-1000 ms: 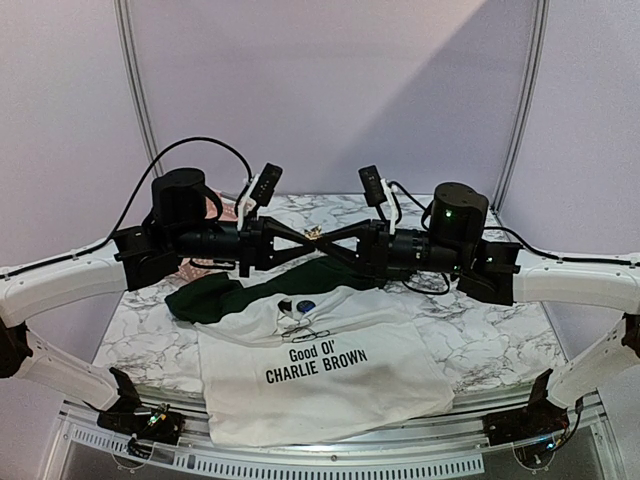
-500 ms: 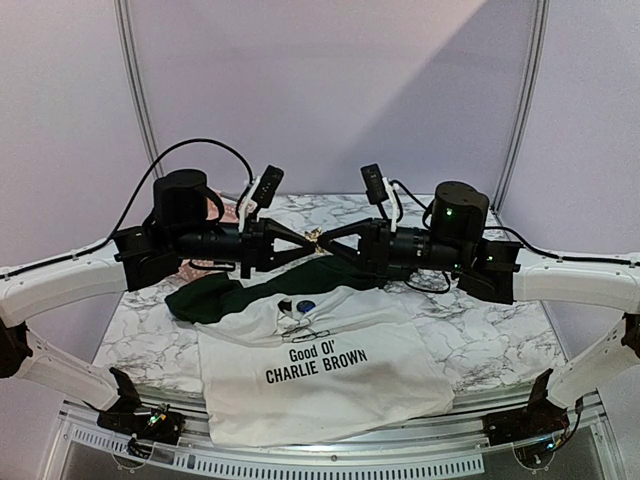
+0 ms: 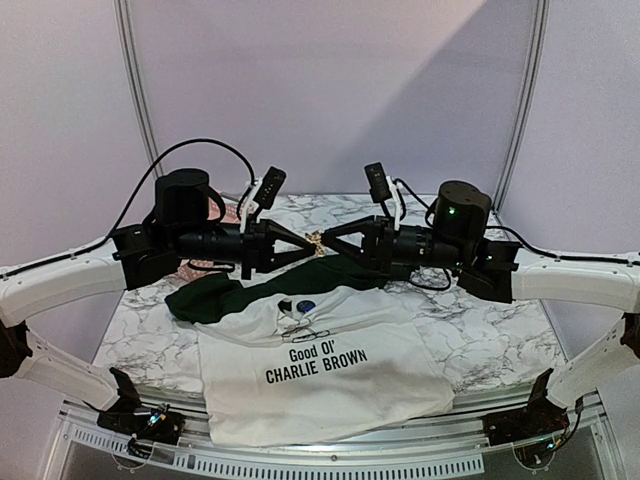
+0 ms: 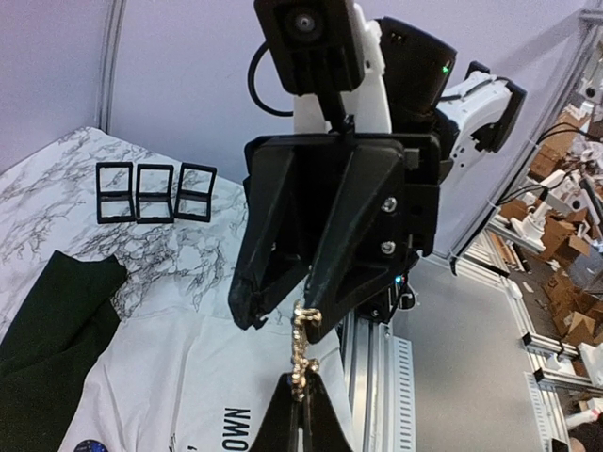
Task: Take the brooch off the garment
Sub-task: Close the brooch securely.
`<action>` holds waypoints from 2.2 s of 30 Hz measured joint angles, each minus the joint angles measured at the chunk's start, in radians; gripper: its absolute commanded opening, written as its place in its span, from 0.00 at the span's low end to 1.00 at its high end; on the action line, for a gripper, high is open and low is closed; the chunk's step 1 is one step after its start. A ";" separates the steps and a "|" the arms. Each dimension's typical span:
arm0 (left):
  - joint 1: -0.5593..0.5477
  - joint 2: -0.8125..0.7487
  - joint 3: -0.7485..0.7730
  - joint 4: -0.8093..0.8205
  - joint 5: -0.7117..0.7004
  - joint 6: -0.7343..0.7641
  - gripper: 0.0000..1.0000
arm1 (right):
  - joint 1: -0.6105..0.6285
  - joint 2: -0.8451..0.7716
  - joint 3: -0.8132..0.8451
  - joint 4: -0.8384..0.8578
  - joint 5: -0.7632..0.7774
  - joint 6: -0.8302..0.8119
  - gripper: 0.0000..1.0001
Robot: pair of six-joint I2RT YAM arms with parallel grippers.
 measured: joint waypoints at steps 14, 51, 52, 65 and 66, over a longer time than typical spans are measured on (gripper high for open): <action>0.000 0.011 0.004 -0.004 0.034 -0.010 0.00 | -0.009 -0.018 -0.041 0.004 -0.035 -0.050 0.47; 0.014 0.045 0.008 0.038 0.096 -0.070 0.00 | 0.037 -0.016 -0.036 -0.029 -0.016 -0.115 0.40; 0.014 0.045 0.008 0.039 0.097 -0.070 0.00 | 0.037 -0.016 -0.036 -0.026 -0.016 -0.113 0.39; 0.014 0.044 0.008 0.040 0.102 -0.070 0.00 | 0.037 -0.016 -0.036 -0.005 -0.008 -0.092 0.26; 0.014 0.044 0.008 0.040 0.102 -0.069 0.00 | 0.037 -0.016 -0.036 -0.005 -0.007 -0.089 0.25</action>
